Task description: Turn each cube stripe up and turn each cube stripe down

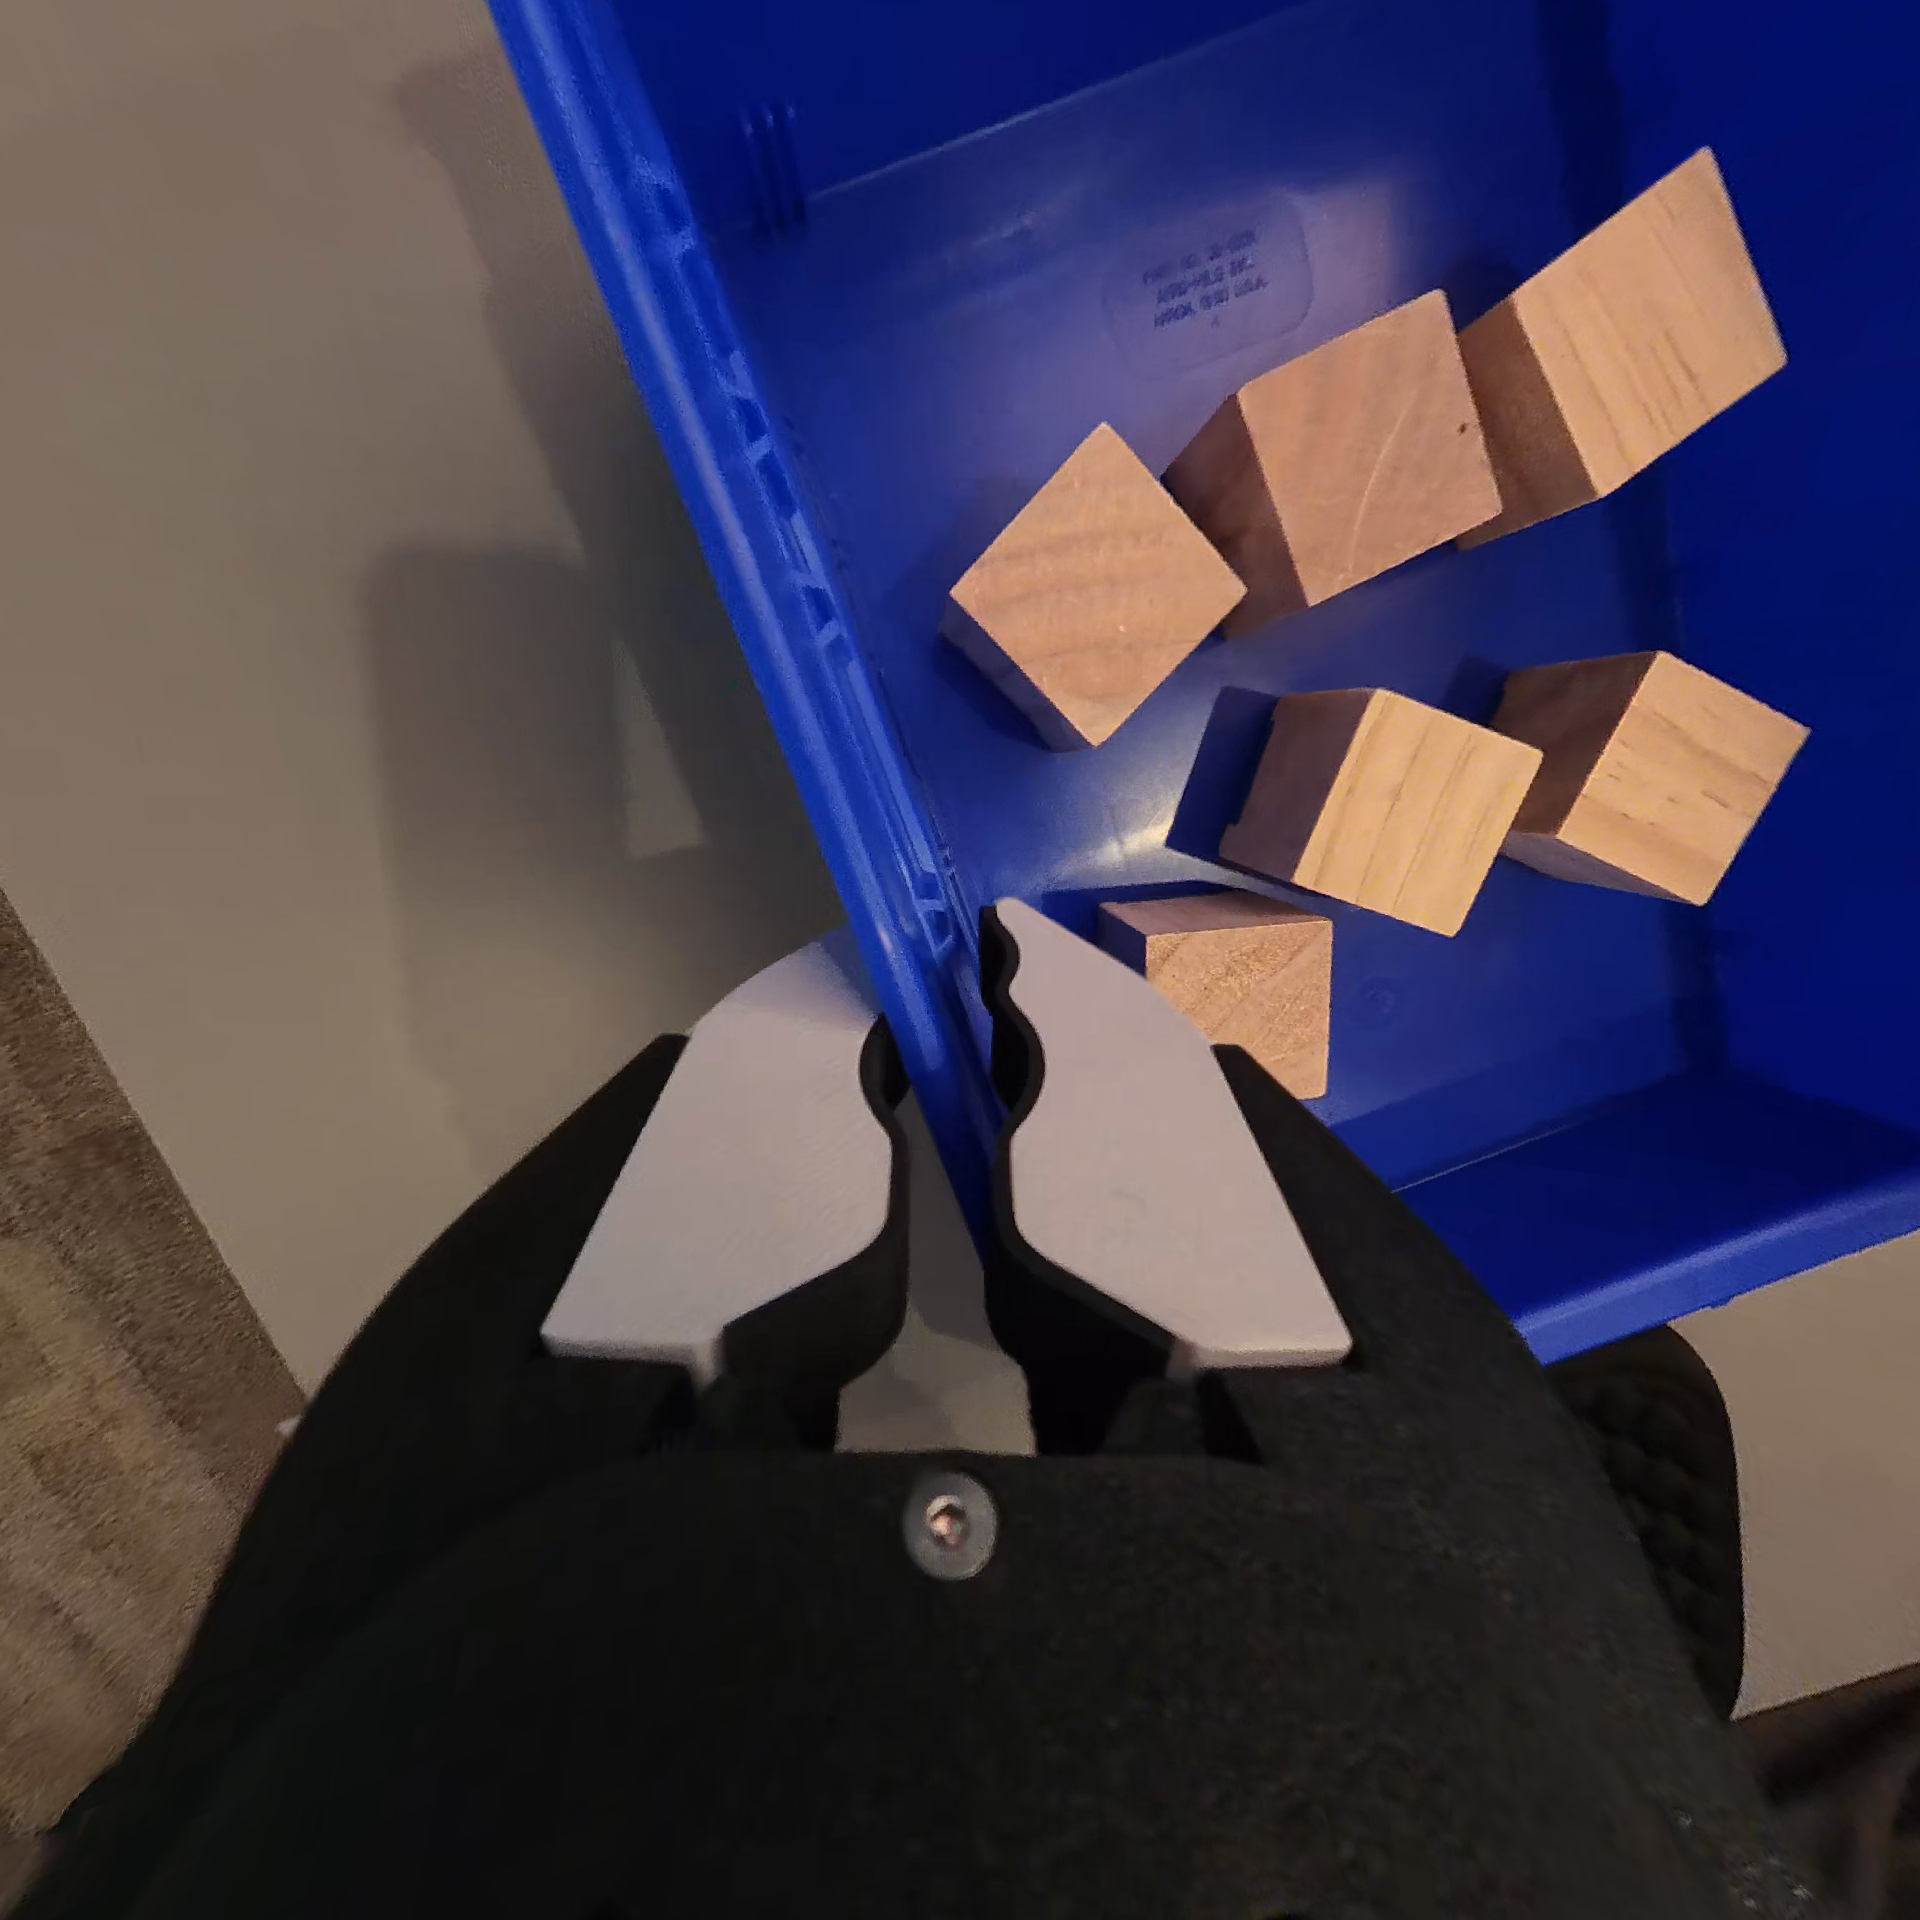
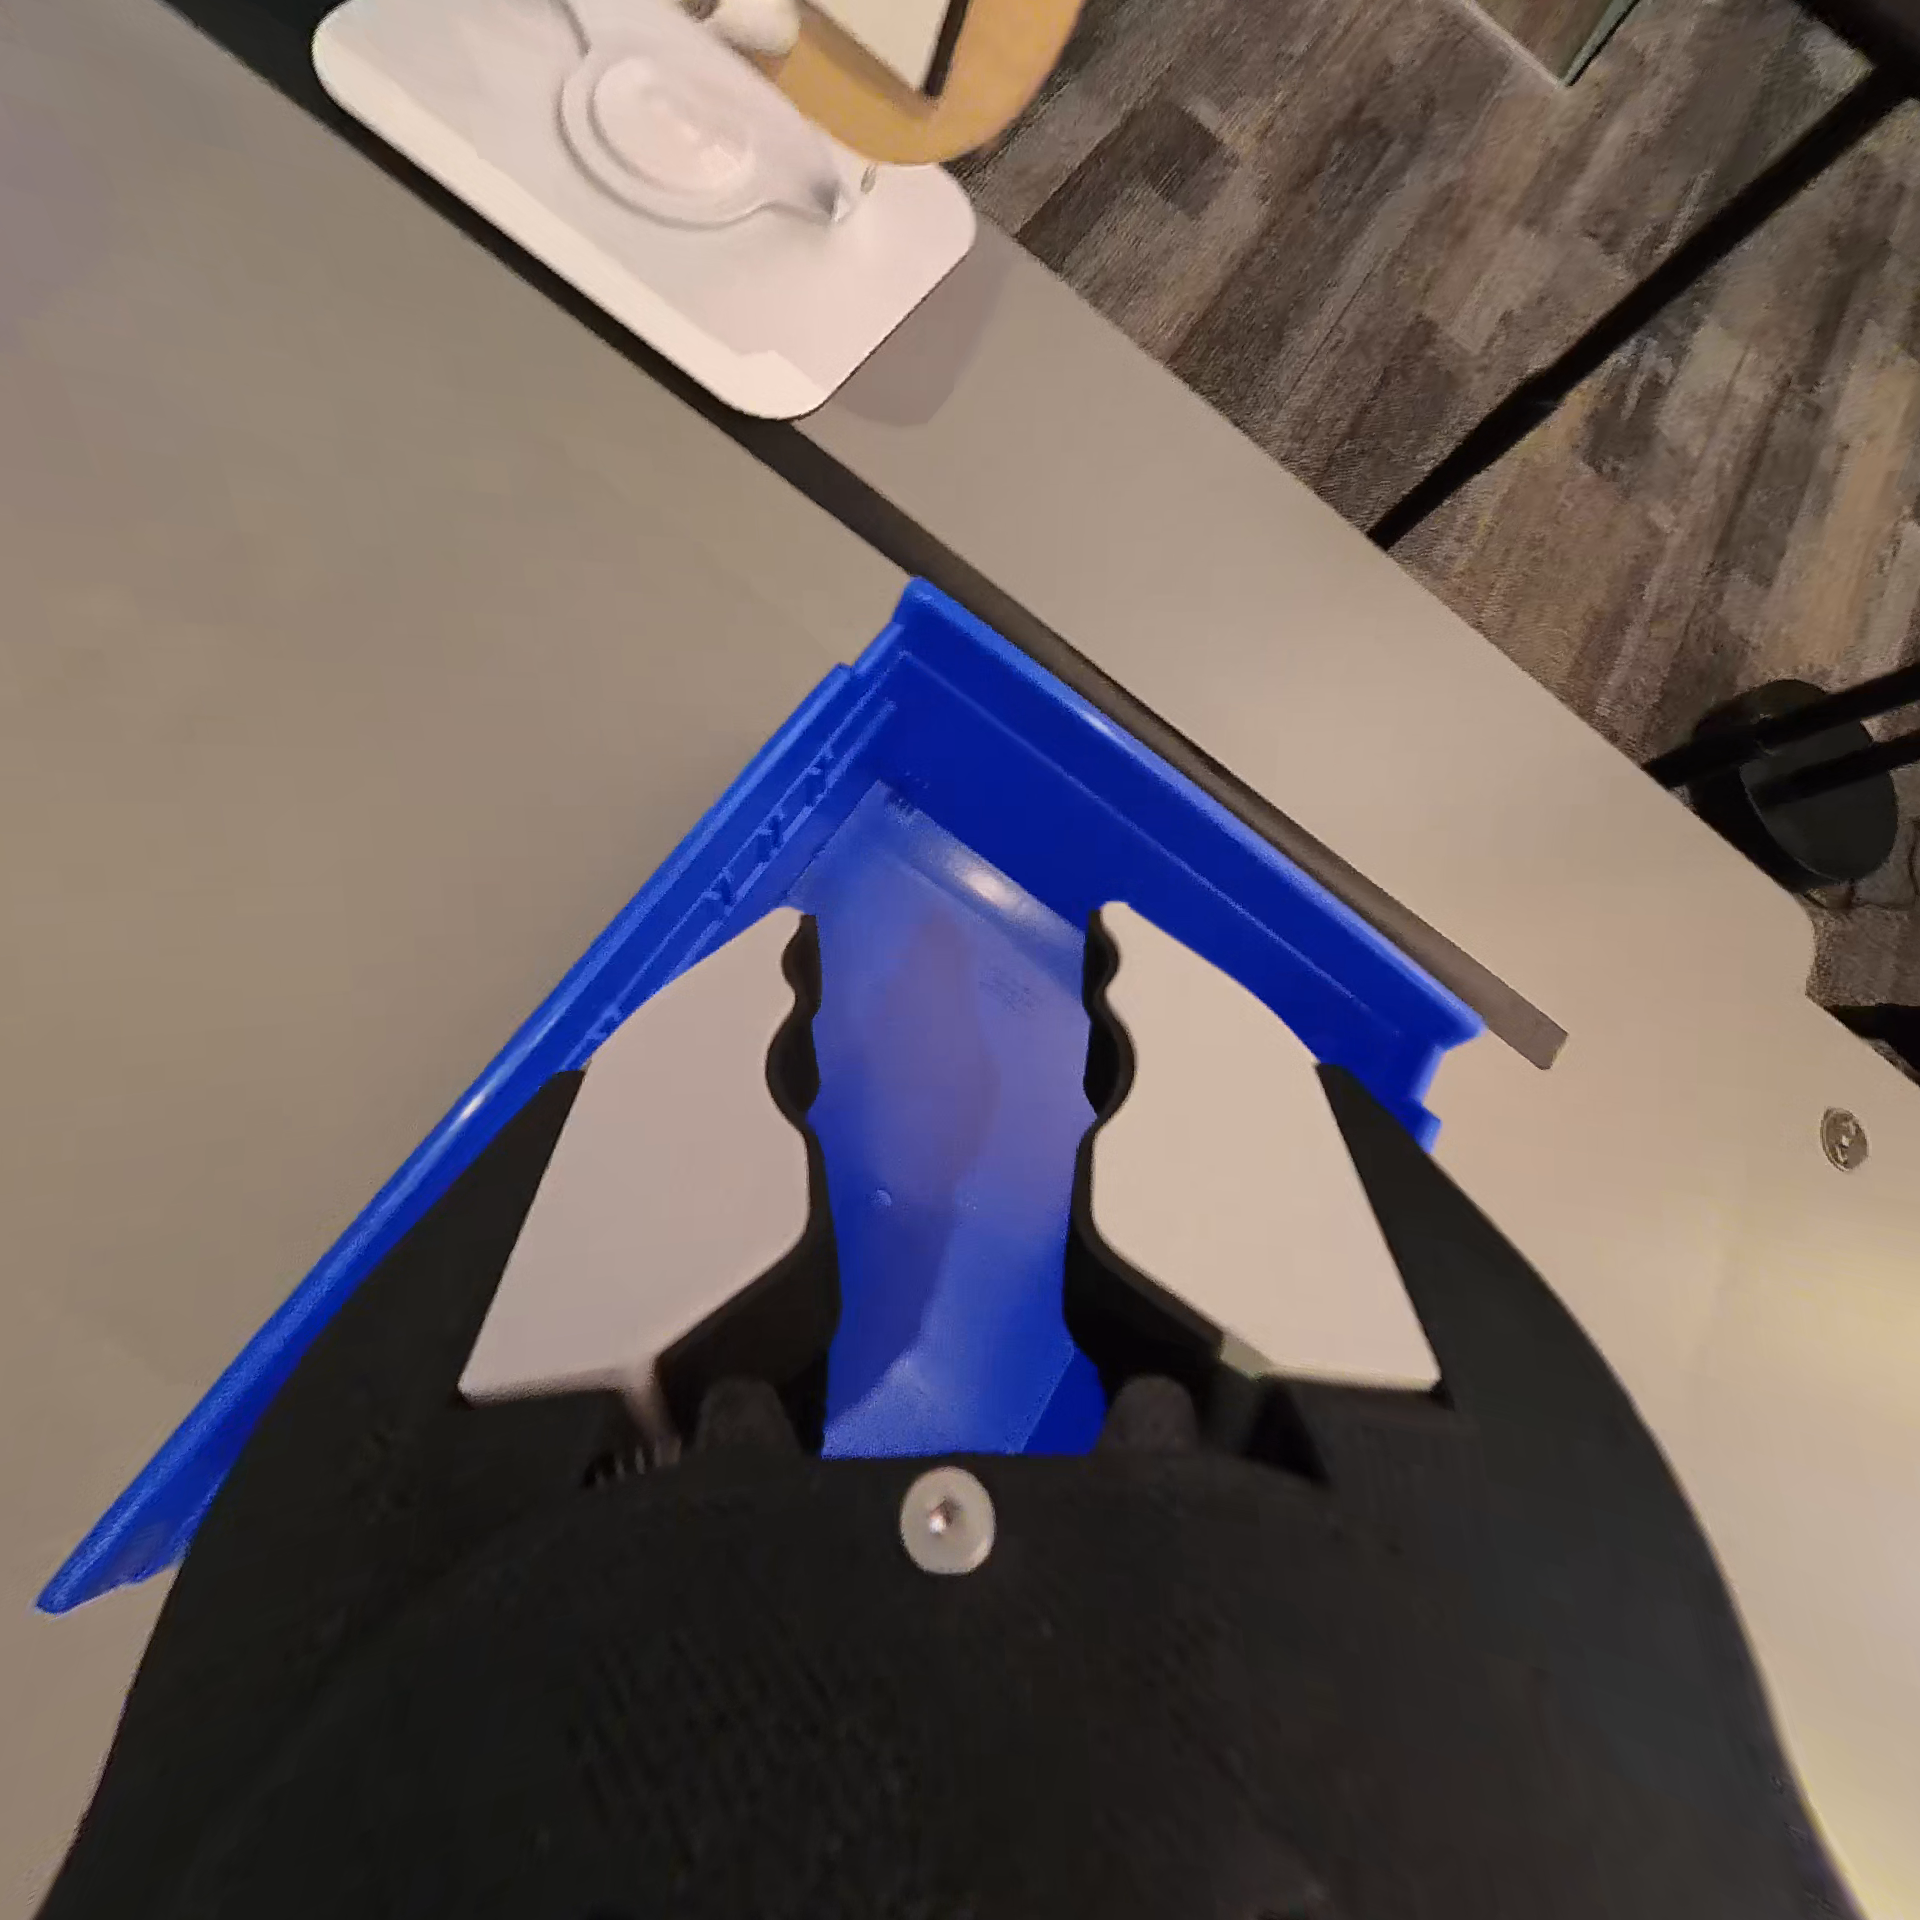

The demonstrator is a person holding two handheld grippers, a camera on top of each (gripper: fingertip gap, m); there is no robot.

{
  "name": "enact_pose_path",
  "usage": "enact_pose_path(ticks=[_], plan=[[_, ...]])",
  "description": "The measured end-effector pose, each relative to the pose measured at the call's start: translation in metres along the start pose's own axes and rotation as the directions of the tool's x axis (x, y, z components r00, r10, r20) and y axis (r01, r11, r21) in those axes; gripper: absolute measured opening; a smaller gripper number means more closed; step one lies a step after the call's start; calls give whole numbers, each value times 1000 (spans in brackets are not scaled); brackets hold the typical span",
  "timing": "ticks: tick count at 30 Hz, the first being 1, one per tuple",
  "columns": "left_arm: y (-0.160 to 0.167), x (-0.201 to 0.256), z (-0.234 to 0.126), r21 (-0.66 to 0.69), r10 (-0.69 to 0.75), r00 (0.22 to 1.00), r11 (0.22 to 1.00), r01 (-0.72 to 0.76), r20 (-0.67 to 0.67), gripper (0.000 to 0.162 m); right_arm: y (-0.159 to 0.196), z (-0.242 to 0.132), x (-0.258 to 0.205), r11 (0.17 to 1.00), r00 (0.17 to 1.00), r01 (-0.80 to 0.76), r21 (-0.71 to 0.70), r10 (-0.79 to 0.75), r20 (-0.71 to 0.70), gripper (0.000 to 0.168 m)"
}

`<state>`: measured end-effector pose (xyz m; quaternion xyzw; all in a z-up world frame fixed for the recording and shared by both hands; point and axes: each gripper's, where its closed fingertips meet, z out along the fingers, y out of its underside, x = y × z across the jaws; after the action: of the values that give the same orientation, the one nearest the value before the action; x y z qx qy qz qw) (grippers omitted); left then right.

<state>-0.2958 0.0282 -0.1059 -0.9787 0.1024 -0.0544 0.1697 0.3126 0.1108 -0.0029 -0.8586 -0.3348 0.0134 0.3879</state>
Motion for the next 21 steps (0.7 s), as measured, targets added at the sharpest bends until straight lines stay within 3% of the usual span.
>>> enact_pose_path(ticks=[1, 6, 11, 15, 17, 19, 21], plan=[[-1, -1, 0, 9, -3, 1000, 1000, 4, -10, 10, -1, 3, -4, 1000, 1000, 8, -7, -8, 10, 50], [-7, 0, -1, 77, 39, 998, 996, -35, -53, 17, -8, 7, -11, 1000, 1000, 25, 1, -25, -8, 50], [-31, -5, -25, 302, 87, 996, 951, -74, -29, 41, -11, 3, -10, 999, 999, 31, 12, -31, -22, 49], [-55, 12, -74, 556, 144, 984, 829, -60, -108, 49, -11, 5, -11, 999, 999, 38, -1, -38, -29, 49], [-66, 37, -108, 680, 225, 962, 731, -63, -153, 48, -9, 7, -13, 998, 998, 57, -22, -58, -40, 49], [-71, 65, -139, 761, 302, 939, 645, -75, -163, 49, -9, 8, -16, 997, 996, 74, -33, -76, -49, 49], [-70, 97, -154, 786, 377, 911, 609, -108, -167, 48, -9, 8, -19, 995, 995, 89, -38, -91, -45, 49]])
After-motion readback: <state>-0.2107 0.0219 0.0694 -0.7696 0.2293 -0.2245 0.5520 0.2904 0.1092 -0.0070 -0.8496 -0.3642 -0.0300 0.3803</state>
